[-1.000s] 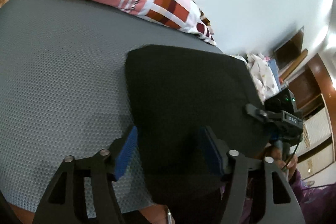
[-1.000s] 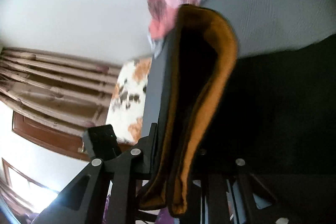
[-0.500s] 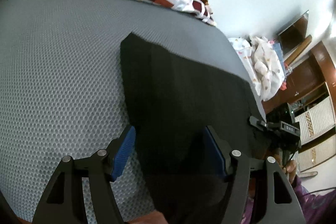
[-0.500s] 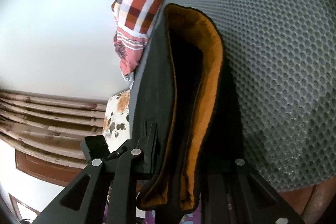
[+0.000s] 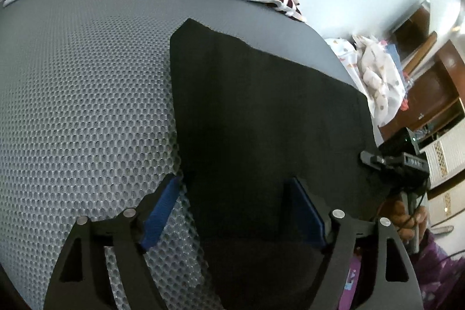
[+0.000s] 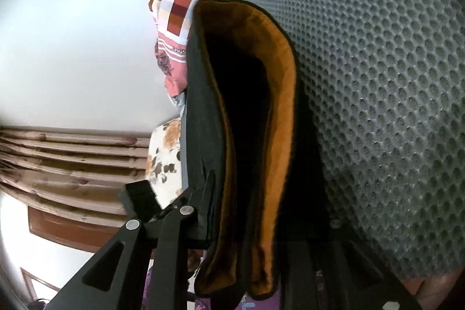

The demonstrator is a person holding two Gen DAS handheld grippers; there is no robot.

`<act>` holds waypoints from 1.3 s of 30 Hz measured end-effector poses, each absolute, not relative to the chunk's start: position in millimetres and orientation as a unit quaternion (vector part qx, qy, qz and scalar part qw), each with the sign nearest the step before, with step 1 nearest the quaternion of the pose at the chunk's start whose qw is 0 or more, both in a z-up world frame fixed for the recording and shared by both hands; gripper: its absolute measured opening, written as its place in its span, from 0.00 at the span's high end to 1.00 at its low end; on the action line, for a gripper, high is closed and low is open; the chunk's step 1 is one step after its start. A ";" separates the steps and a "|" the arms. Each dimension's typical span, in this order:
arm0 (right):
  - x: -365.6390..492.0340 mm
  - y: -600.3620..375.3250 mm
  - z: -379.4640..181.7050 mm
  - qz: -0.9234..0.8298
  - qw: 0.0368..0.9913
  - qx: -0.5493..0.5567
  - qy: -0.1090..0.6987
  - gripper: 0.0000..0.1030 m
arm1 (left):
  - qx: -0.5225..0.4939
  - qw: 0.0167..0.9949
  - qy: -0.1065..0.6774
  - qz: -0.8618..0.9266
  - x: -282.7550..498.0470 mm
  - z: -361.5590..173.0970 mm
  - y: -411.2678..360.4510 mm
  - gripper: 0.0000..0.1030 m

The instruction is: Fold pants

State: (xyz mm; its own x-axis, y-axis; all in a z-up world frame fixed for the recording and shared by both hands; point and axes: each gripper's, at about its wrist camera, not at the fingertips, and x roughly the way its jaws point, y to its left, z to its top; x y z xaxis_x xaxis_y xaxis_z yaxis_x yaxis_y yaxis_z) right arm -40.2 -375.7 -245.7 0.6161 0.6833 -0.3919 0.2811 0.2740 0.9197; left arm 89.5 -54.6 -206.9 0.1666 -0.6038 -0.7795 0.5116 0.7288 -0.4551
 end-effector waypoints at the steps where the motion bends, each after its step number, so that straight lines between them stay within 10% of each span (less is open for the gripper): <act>1: -42.7 -379.1 -247.1 0.150 0.676 0.596 0.406 0.79 | -0.033 0.765 0.529 -0.366 87.5 -206.1 -56.0 0.23; 11: -65.6 -411.4 -236.4 0.143 0.664 0.630 0.376 0.46 | -0.018 0.776 0.519 -0.358 83.6 -204.2 -58.0 0.21; 26: -73.5 -420.3 -211.6 0.092 0.720 0.561 0.398 0.45 | -0.009 0.797 0.507 -0.328 86.4 -191.8 -52.4 0.21; 28: -58.9 -408.9 -213.3 0.097 0.728 0.539 0.413 0.59 | -0.020 0.798 0.509 -0.321 91.1 -191.0 -46.3 0.21; 29: -53.6 -403.1 -212.1 0.104 0.730 0.528 0.421 0.85 | -0.028 0.798 0.511 -0.319 94.1 -189.9 -42.4 0.21; 39: -46.9 -390.5 -224.2 0.098 0.721 0.522 0.446 0.86 | -0.063 0.793 0.523 -0.306 111.0 -190.4 -29.4 0.21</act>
